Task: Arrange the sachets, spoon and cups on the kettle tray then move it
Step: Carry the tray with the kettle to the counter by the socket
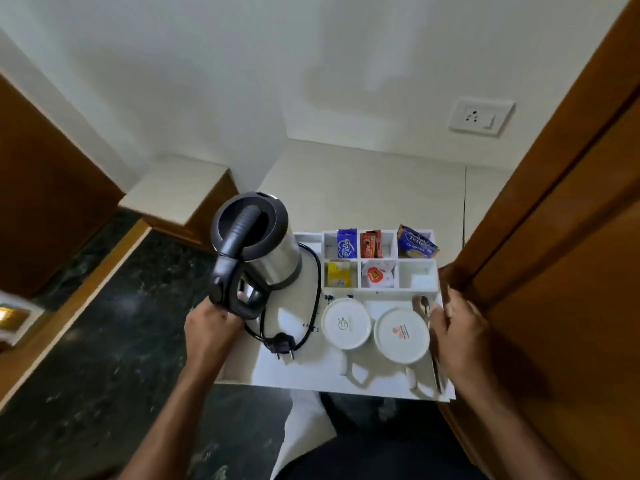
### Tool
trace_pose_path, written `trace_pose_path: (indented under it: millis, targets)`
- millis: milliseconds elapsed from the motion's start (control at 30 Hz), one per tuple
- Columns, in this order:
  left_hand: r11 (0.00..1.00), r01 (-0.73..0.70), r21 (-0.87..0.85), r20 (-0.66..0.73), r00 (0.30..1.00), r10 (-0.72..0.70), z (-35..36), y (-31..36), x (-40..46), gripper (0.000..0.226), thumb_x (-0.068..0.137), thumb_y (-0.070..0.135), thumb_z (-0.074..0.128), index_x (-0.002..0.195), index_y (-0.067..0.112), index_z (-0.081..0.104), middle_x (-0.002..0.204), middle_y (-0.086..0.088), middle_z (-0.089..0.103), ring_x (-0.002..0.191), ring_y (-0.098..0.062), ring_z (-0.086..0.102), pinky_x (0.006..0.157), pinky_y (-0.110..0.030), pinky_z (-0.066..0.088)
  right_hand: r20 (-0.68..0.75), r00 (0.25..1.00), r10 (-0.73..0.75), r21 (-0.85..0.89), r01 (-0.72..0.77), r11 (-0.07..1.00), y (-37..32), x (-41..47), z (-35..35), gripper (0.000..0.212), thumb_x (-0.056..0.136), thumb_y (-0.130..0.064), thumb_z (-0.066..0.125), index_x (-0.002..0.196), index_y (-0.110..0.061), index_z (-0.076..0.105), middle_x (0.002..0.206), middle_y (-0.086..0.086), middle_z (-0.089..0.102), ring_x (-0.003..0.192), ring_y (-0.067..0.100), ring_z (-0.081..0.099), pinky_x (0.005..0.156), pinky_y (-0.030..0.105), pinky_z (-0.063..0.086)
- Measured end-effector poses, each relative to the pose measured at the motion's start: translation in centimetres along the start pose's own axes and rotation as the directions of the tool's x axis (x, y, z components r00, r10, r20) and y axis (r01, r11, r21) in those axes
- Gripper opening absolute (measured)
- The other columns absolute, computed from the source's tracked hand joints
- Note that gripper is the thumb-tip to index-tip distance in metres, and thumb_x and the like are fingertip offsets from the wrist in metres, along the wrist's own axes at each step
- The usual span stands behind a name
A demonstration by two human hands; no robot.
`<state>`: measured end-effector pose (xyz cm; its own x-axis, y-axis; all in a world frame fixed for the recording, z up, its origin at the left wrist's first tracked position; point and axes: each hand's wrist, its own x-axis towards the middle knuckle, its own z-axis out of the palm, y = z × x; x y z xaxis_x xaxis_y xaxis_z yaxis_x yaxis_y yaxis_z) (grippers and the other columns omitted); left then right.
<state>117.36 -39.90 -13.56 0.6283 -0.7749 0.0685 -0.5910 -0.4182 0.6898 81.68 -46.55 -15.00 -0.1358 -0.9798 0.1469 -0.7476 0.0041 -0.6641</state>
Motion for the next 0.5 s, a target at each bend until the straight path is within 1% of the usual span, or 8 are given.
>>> trace_pose_path:
  millis: [67, 133, 167, 233, 267, 333, 433, 500]
  targets:
    - [0.999, -0.032, -0.035, 0.039, 0.999, 0.033, 1.4, 0.3, 4.8, 0.031, 0.071, 0.047, 0.057, 0.071, 0.016, 0.058, 0.065, 0.013, 0.053, 0.062, -0.004, 0.047, 0.059, -0.025, 0.041, -0.039, 0.998, 0.049, -0.02, -0.05, 0.999, -1.2, 2.5, 2.0, 0.032, 0.089, -0.007, 0.062, 0.119, 0.005, 0.06, 0.101, 0.027, 0.066, 0.089, 0.041, 0.063, 0.073, 0.034, 0.048]
    - [0.996, -0.07, -0.06, 0.102, 0.992, 0.076, 2.9, 0.9, 9.7, 0.023, 0.073, 0.044, 0.06, 0.07, 0.021, 0.058, 0.065, 0.014, 0.054, 0.063, -0.004, 0.049, 0.057, -0.023, 0.04, -0.059, 0.995, 0.079, -0.04, -0.082, 0.996, -2.5, 4.7, 4.0, 0.023, 0.089, -0.007, 0.061, 0.108, 0.005, 0.061, 0.094, 0.025, 0.066, 0.084, 0.041, 0.063, 0.069, 0.039, 0.05]
    - [0.994, -0.09, -0.058, 0.139, 0.985, 0.098, 3.6, 1.2, 11.8, 0.02, 0.076, 0.041, 0.064, 0.068, 0.024, 0.057, 0.064, 0.014, 0.055, 0.063, -0.004, 0.05, 0.055, -0.023, 0.04, -0.066, 0.992, 0.106, -0.052, -0.11, 0.993, -2.9, 5.7, 4.8, 0.018, 0.089, -0.007, 0.061, 0.104, 0.004, 0.061, 0.09, 0.023, 0.065, 0.081, 0.039, 0.062, 0.064, 0.037, 0.047]
    - [0.991, -0.121, -0.054, 0.197, 0.972, 0.13, 5.0, 1.9, 16.4, 0.024, 0.079, 0.033, 0.069, 0.062, 0.029, 0.053, 0.063, 0.012, 0.056, 0.061, -0.006, 0.052, 0.052, -0.024, 0.039, -0.094, 0.983, 0.16, -0.076, -0.167, 0.983, -3.8, 7.9, 6.3, 0.019, 0.089, -0.007, 0.06, 0.106, 0.002, 0.061, 0.09, 0.021, 0.066, 0.082, 0.037, 0.062, 0.064, 0.032, 0.042]
    - [0.991, -0.118, -0.056, 0.212, 0.969, 0.128, 5.7, 2.3, 18.3, 0.025, 0.078, 0.035, 0.069, 0.061, 0.028, 0.052, 0.062, 0.009, 0.056, 0.059, -0.008, 0.052, 0.051, -0.026, 0.038, -0.101, 0.98, 0.17, -0.091, -0.179, 0.98, -4.2, 8.8, 7.0, 0.023, 0.089, -0.007, 0.06, 0.11, 0.002, 0.06, 0.092, 0.022, 0.067, 0.086, 0.037, 0.062, 0.066, 0.033, 0.043]
    - [0.993, -0.109, -0.053, 0.246, 0.962, 0.119, 7.6, 3.2, 22.0, 0.023, 0.077, 0.04, 0.066, 0.065, 0.025, 0.055, 0.063, 0.002, 0.058, 0.058, -0.014, 0.053, 0.051, -0.029, 0.037, -0.109, 0.974, 0.201, -0.128, -0.214, 0.968, -4.7, 10.9, 8.3, 0.026, 0.089, -0.008, 0.059, 0.113, 0.002, 0.06, 0.095, 0.023, 0.068, 0.088, 0.038, 0.062, 0.072, 0.037, 0.046]
    - [0.991, -0.117, -0.057, 0.295, 0.947, 0.129, 11.0, 4.1, 26.2, 0.018, 0.082, 0.03, 0.069, 0.069, 0.021, 0.059, 0.066, 0.001, 0.061, 0.06, -0.018, 0.056, 0.052, -0.029, 0.039, -0.085, 0.953, 0.29, -0.132, -0.299, 0.945, -4.4, 14.6, 10.1, 0.02, 0.091, -0.012, 0.058, 0.105, 0.001, 0.059, 0.089, 0.02, 0.067, 0.084, 0.038, 0.062, 0.069, 0.036, 0.045]
    - [0.992, -0.109, -0.062, 0.316, 0.941, 0.123, 13.0, 4.4, 28.2, 0.019, 0.083, 0.026, 0.069, 0.069, 0.024, 0.057, 0.067, 0.004, 0.06, 0.062, -0.017, 0.056, 0.052, -0.029, 0.039, -0.028, 0.935, 0.353, -0.107, -0.354, 0.929, -4.0, 16.7, 11.0, 0.017, 0.092, -0.019, 0.057, 0.101, -0.004, 0.056, 0.09, 0.016, 0.066, 0.084, 0.035, 0.062, 0.068, 0.036, 0.048]
